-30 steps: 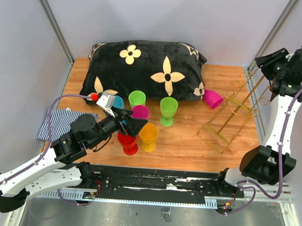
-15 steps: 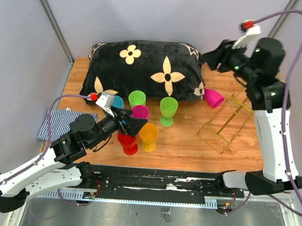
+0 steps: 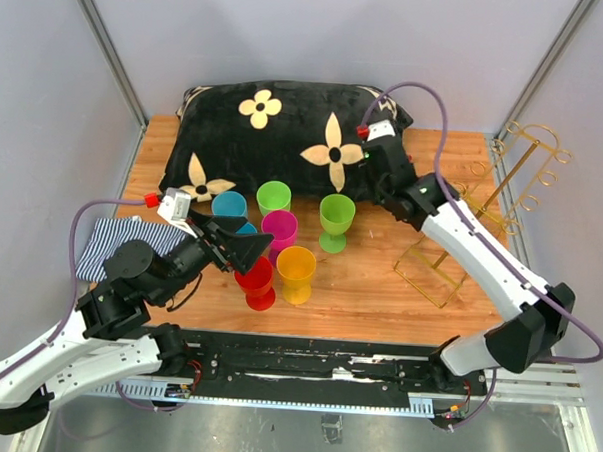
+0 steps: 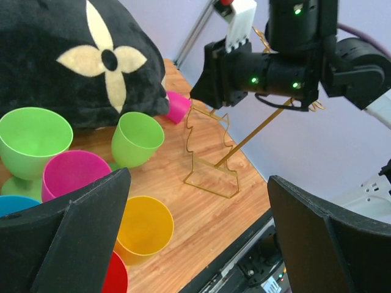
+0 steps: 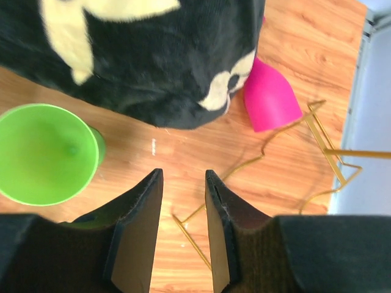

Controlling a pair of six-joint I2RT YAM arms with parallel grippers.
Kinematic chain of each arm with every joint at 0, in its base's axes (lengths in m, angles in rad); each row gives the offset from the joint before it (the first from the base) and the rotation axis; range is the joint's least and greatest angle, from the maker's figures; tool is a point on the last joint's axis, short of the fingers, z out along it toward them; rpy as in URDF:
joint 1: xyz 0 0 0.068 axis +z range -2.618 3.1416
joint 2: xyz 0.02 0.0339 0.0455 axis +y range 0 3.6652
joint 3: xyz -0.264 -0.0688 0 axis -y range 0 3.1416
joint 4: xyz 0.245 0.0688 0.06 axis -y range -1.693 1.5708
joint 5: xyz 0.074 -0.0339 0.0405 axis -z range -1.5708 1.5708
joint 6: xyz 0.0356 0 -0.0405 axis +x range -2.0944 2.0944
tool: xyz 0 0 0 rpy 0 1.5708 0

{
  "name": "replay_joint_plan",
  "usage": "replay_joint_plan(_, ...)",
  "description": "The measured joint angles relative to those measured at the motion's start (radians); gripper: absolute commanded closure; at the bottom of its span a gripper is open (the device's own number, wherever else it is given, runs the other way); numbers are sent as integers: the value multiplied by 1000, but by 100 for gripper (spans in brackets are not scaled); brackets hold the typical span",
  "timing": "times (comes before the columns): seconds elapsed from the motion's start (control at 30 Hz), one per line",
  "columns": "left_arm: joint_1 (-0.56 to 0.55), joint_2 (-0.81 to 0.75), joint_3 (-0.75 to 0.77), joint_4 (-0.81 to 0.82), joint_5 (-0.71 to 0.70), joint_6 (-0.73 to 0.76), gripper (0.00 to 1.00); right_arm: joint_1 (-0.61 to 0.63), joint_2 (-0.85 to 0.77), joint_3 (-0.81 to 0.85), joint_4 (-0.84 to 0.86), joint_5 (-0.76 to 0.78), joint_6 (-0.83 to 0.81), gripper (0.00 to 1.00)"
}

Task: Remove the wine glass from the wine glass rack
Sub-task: Adjust the distractor at the center of the board.

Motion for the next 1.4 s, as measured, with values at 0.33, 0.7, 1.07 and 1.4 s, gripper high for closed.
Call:
replay_joint_plan(0.33,0,1,-2,-27,-2,-1,0,38,158,-116,72,284,-66,52)
replay_joint_plan(0.7,0,-35,-2,-48,-8,-1,0,-112,353,-20,105,302,-158,44)
replay_joint_plan(1.07,0,-33,-2,-49,-10,1,0,-224,600,255,165,315,-355,49)
replay_joint_plan(1.4,0,-24,-2,-52,-12,26,0,-270,811,511,188,354,-516,49)
